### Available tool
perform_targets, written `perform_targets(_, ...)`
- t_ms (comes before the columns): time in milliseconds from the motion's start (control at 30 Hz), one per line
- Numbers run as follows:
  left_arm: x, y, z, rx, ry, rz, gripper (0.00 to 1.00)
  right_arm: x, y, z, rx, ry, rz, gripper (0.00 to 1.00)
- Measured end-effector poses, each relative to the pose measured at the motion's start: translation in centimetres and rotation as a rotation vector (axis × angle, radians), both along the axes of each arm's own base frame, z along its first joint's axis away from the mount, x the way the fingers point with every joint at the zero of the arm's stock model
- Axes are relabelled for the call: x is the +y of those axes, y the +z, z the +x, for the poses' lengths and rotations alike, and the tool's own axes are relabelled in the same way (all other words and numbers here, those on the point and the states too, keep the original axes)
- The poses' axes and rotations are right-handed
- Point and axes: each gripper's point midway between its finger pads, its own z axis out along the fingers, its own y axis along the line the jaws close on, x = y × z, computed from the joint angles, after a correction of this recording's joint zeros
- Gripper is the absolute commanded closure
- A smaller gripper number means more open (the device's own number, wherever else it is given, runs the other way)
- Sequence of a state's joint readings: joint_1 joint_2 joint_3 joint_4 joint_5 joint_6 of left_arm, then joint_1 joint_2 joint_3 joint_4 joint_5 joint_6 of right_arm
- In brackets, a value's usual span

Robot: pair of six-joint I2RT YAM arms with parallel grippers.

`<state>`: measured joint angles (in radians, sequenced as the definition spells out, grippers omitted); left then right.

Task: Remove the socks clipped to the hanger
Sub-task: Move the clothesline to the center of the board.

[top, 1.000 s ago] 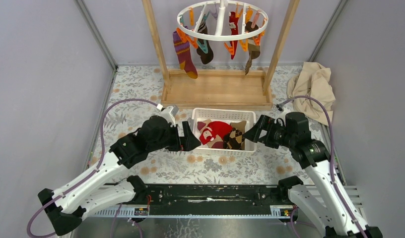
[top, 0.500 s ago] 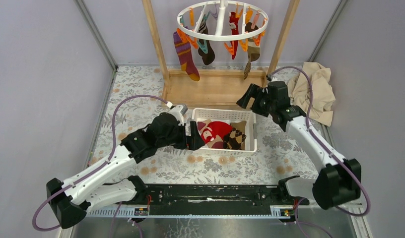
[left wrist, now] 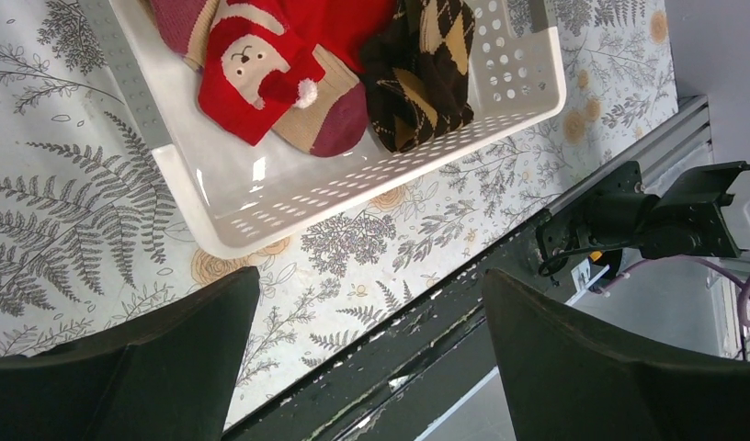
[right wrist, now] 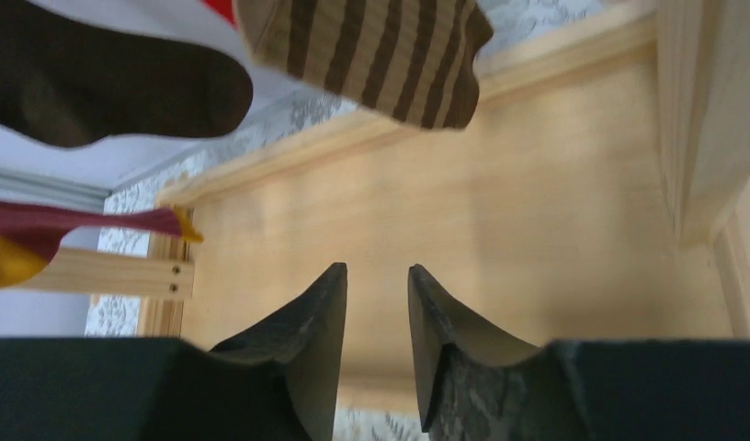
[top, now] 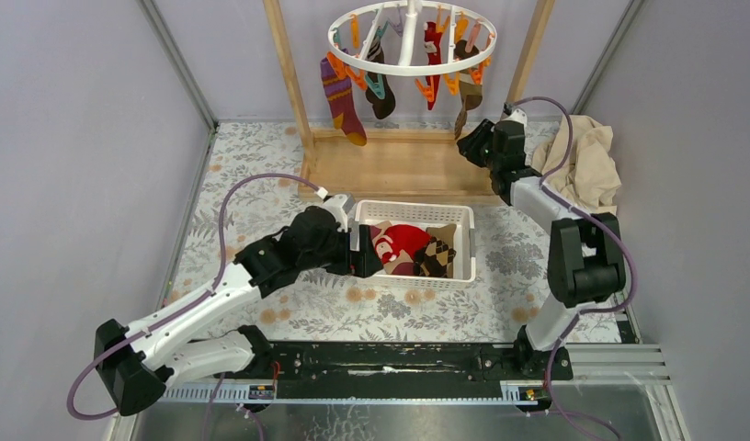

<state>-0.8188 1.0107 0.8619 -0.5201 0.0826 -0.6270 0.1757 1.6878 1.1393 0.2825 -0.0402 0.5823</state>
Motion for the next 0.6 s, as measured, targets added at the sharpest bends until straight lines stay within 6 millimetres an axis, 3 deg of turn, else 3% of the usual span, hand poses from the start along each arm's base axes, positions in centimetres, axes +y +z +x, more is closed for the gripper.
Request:
perform_targets(200,-0.6,-1.6,0.5,0.035,-0.003,0.034,0.01,-1.2,0.0,3.6,-0.09,-0.044,-0.02,0.22)
perform_targets(300,-0.9,-2.2,0.7,0.052,-0.006,0.051,0.01,-1.6,0.5,4.8,-0.133,-0.055,-0.043,0.13)
perform_targets(600,-1.7,-2.4,1.5,0.052,-0.015,0.066,0.01,-1.6,3.3,8.5,-0.261,-0.067,-0.07,0.11)
